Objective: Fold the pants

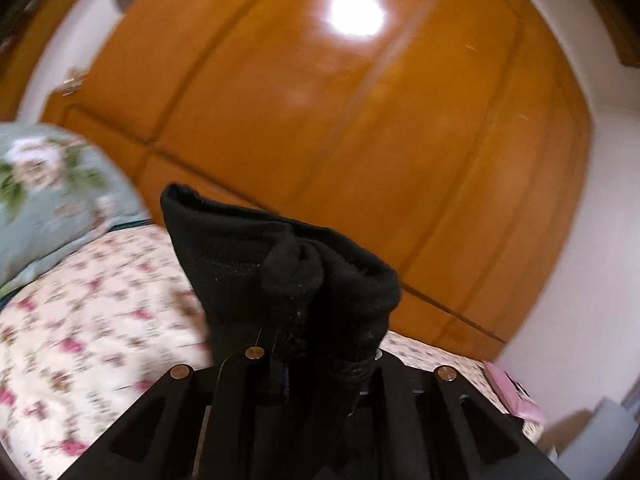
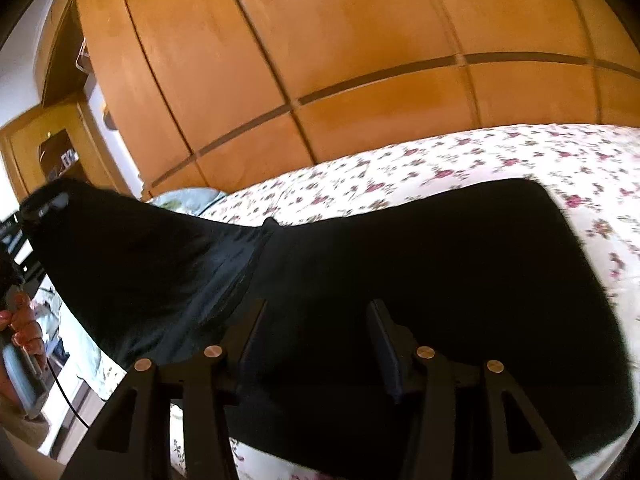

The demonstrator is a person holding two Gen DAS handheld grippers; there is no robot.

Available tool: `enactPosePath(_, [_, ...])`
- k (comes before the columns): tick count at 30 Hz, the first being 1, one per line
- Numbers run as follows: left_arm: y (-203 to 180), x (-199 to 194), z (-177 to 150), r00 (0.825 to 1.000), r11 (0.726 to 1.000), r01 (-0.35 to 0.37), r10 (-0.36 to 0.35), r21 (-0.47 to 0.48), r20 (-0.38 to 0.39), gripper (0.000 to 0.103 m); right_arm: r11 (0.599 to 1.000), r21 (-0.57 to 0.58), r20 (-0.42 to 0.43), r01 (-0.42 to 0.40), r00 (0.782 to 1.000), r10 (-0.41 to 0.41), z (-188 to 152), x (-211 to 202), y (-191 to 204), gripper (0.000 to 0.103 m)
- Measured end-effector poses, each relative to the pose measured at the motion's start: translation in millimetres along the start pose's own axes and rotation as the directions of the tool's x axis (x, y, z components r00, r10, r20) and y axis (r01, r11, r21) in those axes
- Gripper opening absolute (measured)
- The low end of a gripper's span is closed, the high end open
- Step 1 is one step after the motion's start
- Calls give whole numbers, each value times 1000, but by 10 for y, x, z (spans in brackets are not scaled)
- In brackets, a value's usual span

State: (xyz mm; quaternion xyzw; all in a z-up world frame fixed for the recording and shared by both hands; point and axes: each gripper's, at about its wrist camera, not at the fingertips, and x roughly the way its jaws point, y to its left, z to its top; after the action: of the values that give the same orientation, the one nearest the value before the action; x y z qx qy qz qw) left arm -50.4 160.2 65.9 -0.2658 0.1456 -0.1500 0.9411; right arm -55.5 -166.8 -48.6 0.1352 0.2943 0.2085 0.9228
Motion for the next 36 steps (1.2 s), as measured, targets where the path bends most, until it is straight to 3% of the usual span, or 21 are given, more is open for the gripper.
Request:
enactPosePath(5, [-529,316,-114,987,985,148,-141,88,-80,14,997,79,49,10,999,-14,64,-232,-173,54])
enactPosePath(9, [-832,549,-329,960,964,241,-219,117,-174,14,991,134,88,7,996,-19,145,-398,-321,59])
enactPosePath(13, [-1116,823,-646,921,933,315,-257,172,-292,14,981,195,116,5,993,-28,202,-518,-479,60])
enactPosePath(19, [-1381,1224,-1106,865,894,385,-263,228,-427,16,961,276,145,11,988,-53,214,-671,-694,60])
enactPosePath(24, [-1487,1516,-1553,817,868,408,-210,282,-537,17,947,321,153,10,986,-63,193,-756,-807,60])
enactPosePath(27, [-1494,1598,-1785,786,861,407,-159,307,-597,31,946,324,148,7,987,-57,185,-767,-820,61])
enactPosePath(29, [-1454,1581,-1854,765,858,424,-167,290,-622,39,948,318,138,1,989,-48,177,-759,-802,61])
enactPosePath(31, [-1450,1453,-1880,755,853,457,-221,252,-618,48,949,315,133,-11,991,-33,166,-740,-781,66])
enactPosePath(34, [-1353,1299,-1705,741,856,482,-287,184,-607,49,948,316,107,-35,994,1,172,-668,-763,71])
enactPosePath(36, [-1339,1181,-1557,762,868,467,-296,171,-576,50,950,309,77,-36,997,13,180,-608,-756,71])
